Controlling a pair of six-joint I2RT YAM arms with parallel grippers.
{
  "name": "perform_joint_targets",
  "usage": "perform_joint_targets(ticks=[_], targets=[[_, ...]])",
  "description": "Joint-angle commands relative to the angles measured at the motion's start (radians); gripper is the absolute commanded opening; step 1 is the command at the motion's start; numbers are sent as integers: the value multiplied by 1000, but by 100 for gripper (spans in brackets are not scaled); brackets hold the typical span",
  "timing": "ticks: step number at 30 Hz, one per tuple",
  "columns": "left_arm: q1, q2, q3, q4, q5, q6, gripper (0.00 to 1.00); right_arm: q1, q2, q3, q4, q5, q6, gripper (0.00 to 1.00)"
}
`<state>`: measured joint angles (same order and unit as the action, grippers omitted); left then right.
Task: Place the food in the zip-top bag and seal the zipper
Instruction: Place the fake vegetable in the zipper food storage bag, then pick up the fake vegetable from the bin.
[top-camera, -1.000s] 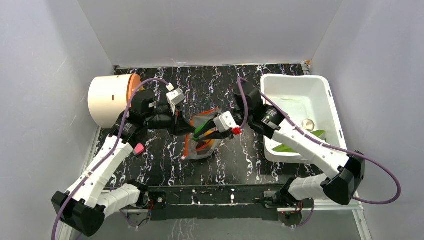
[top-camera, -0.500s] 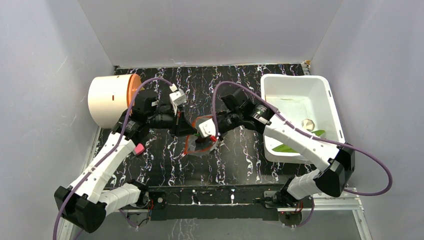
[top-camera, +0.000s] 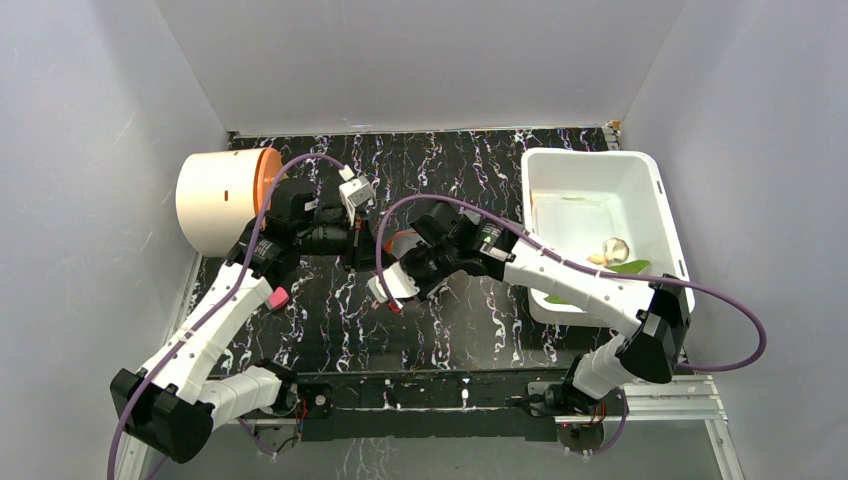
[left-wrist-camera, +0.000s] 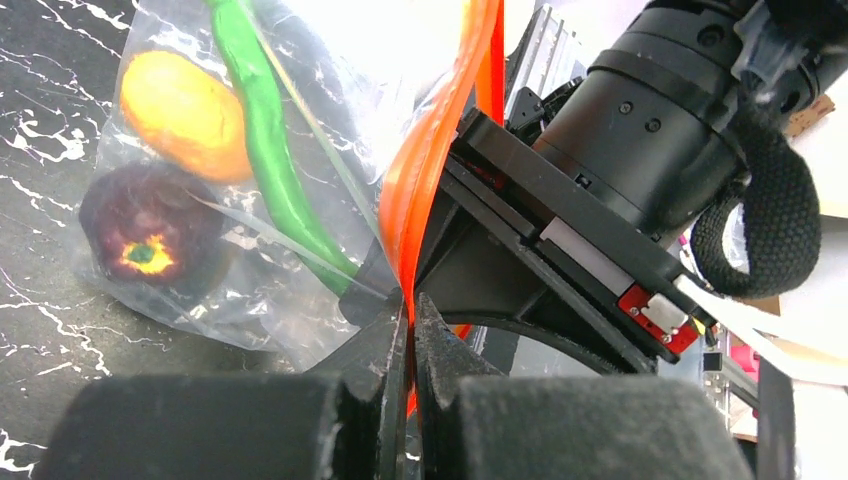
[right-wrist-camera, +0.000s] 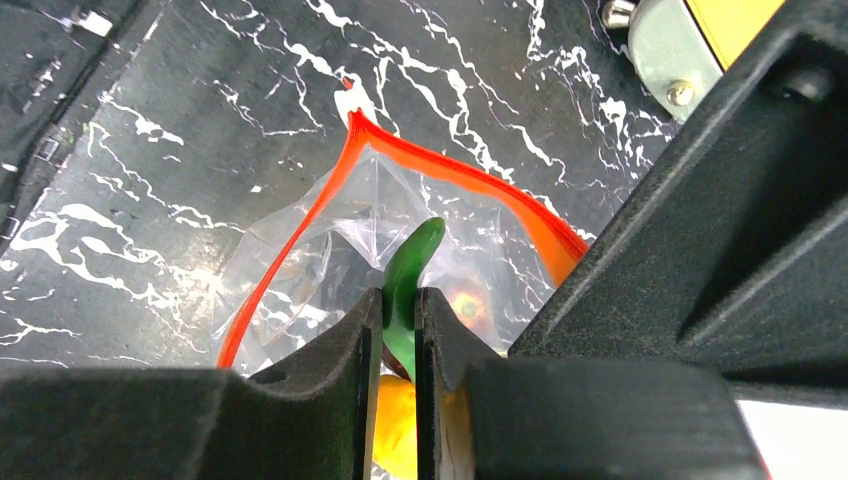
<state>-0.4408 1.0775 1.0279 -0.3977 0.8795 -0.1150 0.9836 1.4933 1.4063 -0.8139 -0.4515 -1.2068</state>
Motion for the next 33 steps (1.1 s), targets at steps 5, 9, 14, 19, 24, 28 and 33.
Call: perform_joint_targets(ticks=[5, 9, 14, 19, 24, 28, 33], targets=[[-4, -39, 18, 48, 20, -110, 0, 29, 25, 50, -14, 214, 19, 14], [-4, -43, 14, 59, 7, -145, 0, 40, 24, 32, 26, 265, 37, 35], [-4, -47, 5, 31, -59, -123, 0, 41, -25, 23, 102, 195, 75, 39], [-4, -53, 3, -4, -120, -85, 0, 40, -82, 35, 147, 101, 170, 43], [-4, -75, -24, 1, -186, -56, 0, 41, -187, -64, 365, 85, 394, 47], [-4, -100, -59, 22, -244, -18, 0, 41, -293, -202, 613, 97, 633, 51], [-4, -143, -117, 89, -294, 52, 0, 40, -380, -254, 847, 355, 1186, 61]])
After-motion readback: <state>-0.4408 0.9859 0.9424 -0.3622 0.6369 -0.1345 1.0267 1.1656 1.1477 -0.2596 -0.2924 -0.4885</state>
